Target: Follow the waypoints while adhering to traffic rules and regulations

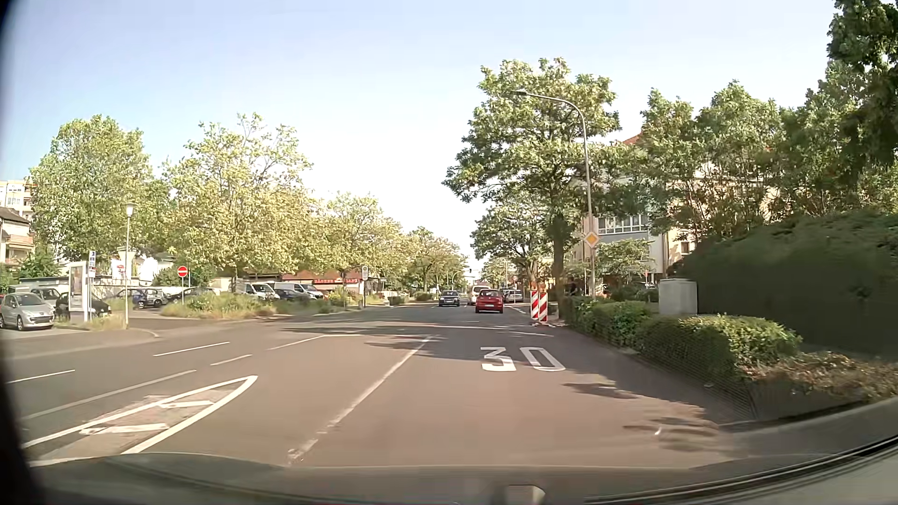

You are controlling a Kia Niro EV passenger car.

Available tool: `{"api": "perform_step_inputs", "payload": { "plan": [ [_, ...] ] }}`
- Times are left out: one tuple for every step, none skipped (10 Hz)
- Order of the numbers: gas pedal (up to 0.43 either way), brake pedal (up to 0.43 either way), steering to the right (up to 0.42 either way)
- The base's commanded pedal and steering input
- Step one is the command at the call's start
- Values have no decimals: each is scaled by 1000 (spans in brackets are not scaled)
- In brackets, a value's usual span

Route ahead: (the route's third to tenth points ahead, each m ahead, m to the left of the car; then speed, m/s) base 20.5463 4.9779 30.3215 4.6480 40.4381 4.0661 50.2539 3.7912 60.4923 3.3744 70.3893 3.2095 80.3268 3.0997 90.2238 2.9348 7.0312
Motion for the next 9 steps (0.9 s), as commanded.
{"api": "perform_step_inputs", "payload": {
  "plan": [
    [47,30,4],
    [47,30,4],
    [47,30,4],
    [47,24,4],
    [47,30,3],
    [47,30,3],
    [47,30,4],
    [47,30,4],
    [47,30,3]
  ]
}}
